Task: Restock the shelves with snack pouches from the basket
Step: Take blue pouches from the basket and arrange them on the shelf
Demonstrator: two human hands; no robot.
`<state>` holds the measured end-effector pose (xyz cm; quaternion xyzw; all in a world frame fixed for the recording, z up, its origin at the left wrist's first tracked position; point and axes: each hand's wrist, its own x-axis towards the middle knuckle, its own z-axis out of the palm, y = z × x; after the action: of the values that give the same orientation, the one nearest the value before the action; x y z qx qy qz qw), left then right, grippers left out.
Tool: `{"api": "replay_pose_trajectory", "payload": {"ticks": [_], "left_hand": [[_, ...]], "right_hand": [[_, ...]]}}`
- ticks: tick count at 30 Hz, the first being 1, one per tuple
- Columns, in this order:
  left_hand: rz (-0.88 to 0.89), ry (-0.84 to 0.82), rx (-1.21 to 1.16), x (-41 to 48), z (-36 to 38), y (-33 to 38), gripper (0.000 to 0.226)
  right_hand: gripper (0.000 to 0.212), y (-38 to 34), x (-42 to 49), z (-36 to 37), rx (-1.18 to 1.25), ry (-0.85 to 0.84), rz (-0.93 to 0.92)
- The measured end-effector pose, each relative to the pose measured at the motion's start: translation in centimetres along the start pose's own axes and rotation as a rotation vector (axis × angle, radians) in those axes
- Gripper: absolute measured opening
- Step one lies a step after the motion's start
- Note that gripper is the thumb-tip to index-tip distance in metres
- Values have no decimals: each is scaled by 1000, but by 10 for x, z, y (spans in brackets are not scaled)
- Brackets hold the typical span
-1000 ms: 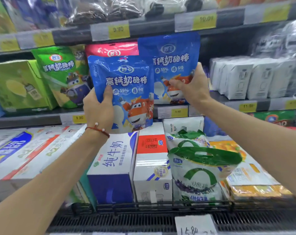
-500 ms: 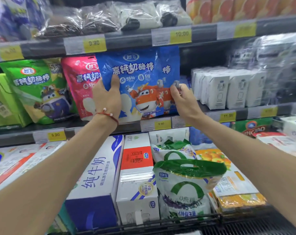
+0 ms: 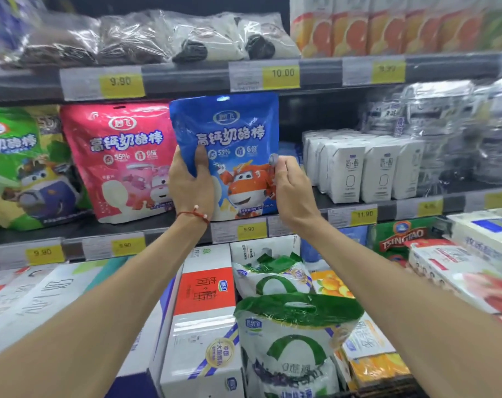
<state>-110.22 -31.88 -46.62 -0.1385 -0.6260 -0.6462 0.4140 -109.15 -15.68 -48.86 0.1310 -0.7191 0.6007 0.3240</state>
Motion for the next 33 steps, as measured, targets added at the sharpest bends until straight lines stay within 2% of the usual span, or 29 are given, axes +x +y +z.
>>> {"api": "replay_pose_trajectory", "payload": {"ticks": [5, 9, 12, 16, 19, 24, 33], "left_hand": [[-67, -76, 36, -5, -9, 5, 29], [-85, -286, 131, -14, -34, 6, 26], [-27, -403, 312, -16, -54, 4, 23], [-99, -513, 468, -7, -69, 3, 29], [-128, -527, 504, -5, -71, 6, 30], [-110, -554, 522, -5, -80, 10, 29], [19, -456, 639, -8, -69, 3, 23]], "right_hand": [[23, 1, -1, 2, 1, 62, -10], [15, -2, -9, -3, -83, 102, -58], [12, -4, -16, -10, -144, -4, -25], [14, -6, -20, -27, -340, -138, -26], [9, -4, -21, -35, -421, -225, -13], [6, -3, -17, -37, -430, -249, -12], [9, 1, -11, -41, -486, -265, -43]]}}
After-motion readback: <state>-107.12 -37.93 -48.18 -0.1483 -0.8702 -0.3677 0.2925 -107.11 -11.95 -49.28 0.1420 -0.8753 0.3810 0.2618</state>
